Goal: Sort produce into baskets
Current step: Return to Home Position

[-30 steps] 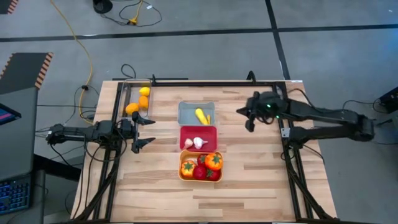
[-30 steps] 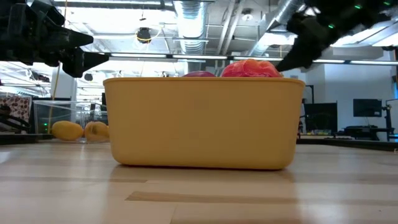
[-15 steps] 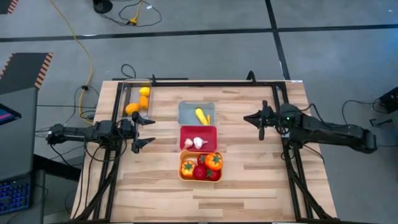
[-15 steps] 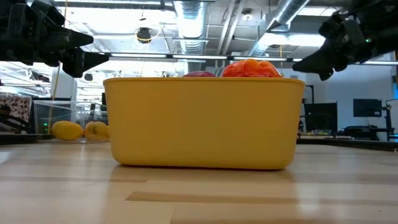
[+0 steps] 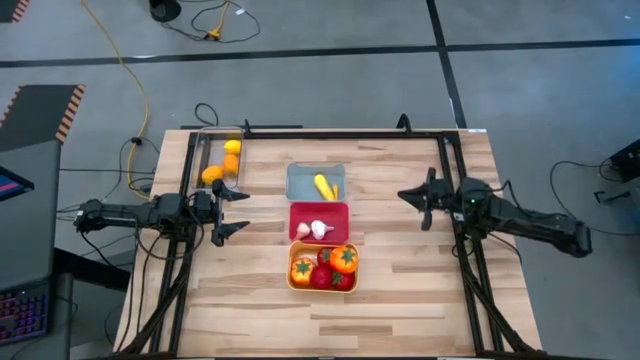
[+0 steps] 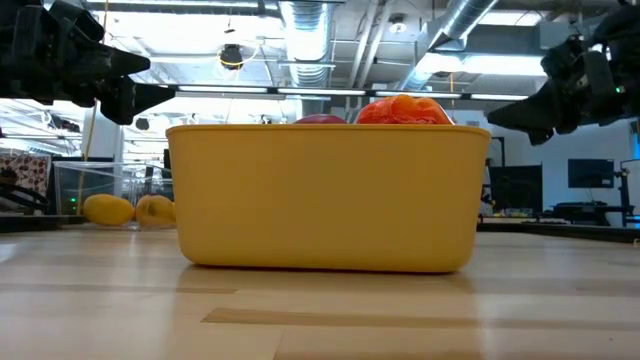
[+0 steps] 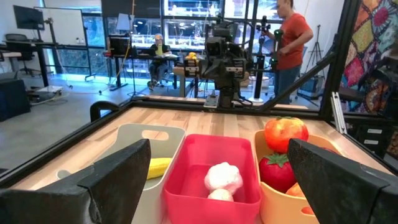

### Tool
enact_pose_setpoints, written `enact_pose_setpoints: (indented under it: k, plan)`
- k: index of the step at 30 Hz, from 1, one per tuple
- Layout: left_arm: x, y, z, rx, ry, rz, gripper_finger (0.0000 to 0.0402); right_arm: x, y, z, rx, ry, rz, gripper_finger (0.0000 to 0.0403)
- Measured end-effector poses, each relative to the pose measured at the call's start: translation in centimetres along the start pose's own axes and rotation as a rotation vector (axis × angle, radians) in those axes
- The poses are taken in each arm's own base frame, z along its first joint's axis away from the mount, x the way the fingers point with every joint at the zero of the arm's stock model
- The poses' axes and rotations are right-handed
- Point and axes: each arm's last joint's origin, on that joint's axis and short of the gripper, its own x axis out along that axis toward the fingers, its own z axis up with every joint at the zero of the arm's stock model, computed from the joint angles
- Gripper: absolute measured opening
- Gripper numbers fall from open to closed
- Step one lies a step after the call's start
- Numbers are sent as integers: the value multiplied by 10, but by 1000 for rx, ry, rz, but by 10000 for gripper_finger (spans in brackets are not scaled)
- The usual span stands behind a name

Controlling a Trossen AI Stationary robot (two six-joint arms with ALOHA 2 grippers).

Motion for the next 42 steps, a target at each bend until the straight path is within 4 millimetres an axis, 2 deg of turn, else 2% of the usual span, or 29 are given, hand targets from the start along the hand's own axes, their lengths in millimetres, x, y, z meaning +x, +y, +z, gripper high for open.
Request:
enact_pose_setpoints:
  k: [3,9,27,42]
  plan:
    - [0,0,0,0,0,0,365,-3,0,-7,2,-31,2,53]
    - [0,0,0,1,0,0,365,-7,0,-4,-16,-112,6,53]
    - [0,0,0,0,0,-4,365,-7,0,-4,-67,-127,0,53]
    - [0,0,0,0,0,-4,365,-6,-3,-7,-19,-87,-36,53]
